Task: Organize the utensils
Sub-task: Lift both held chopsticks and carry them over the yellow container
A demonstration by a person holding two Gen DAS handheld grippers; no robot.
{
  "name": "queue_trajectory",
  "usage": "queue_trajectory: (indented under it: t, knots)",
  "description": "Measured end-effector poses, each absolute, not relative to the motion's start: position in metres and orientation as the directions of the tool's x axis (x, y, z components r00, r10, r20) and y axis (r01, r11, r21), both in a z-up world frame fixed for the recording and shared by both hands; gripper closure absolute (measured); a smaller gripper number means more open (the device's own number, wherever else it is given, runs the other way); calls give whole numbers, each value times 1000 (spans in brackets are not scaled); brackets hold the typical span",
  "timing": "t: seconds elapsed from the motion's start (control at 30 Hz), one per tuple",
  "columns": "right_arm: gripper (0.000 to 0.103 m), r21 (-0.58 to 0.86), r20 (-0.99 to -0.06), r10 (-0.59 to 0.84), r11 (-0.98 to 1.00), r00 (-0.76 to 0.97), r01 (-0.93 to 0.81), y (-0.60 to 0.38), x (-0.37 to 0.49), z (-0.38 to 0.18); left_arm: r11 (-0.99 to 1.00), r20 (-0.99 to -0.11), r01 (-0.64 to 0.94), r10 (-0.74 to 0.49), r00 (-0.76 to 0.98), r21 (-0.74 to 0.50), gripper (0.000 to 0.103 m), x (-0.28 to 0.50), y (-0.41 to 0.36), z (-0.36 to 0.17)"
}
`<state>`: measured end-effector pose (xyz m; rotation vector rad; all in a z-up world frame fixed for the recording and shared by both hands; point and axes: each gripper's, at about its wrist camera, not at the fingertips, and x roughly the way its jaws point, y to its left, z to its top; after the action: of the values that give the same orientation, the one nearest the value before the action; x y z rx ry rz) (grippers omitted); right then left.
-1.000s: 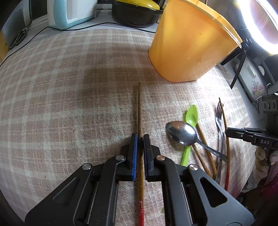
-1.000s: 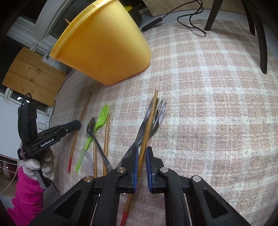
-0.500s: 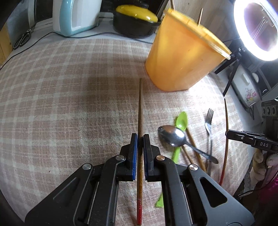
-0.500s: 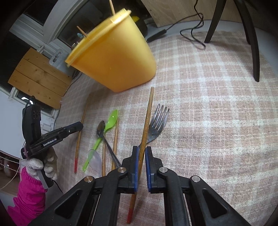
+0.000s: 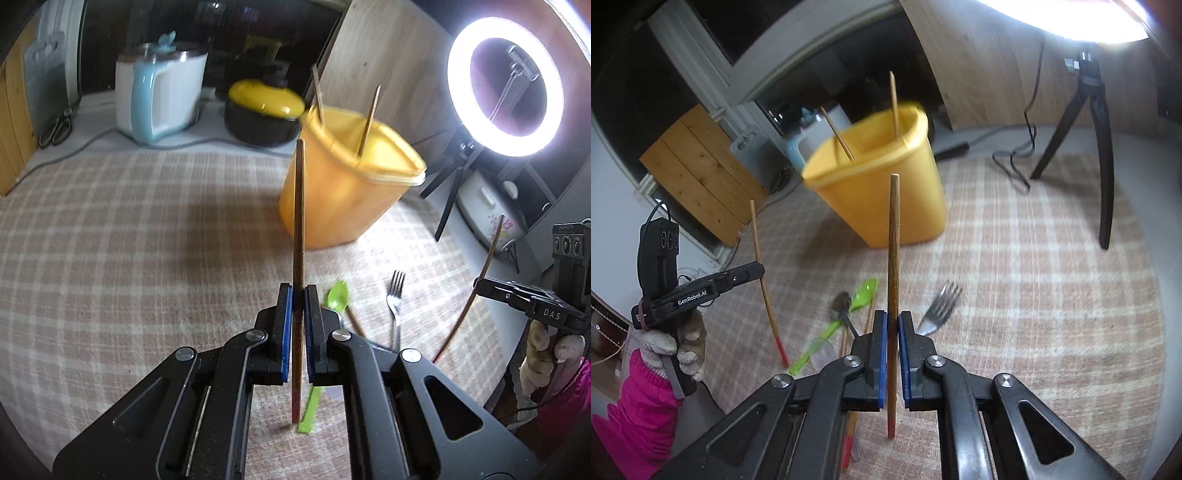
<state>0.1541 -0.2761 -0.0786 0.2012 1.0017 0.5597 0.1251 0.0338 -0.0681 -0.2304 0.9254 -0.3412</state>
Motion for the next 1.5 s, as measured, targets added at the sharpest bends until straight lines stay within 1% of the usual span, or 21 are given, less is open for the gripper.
queue_trajectory:
  t: [0.23, 0.6, 1.1, 1.5]
  knots:
    - [99, 356, -710, 513, 853, 482, -382, -267, 151, -55, 916, -697, 217, -399, 597, -338, 99, 124, 32, -42]
    - [99, 362, -650, 531, 845, 544, -393, -267, 160, -21, 905, -630, 249, -420, 654, -345, 99, 137, 32, -9]
    - [99, 352, -536, 539, 843, 650, -408, -262, 185, 34, 885, -514, 258, -440, 736, -389, 99, 182, 31, 35]
    - [99, 339, -478, 527, 849, 703, -406, -251, 219, 66, 881, -469, 246, -430, 771, -404, 99, 224, 29, 54]
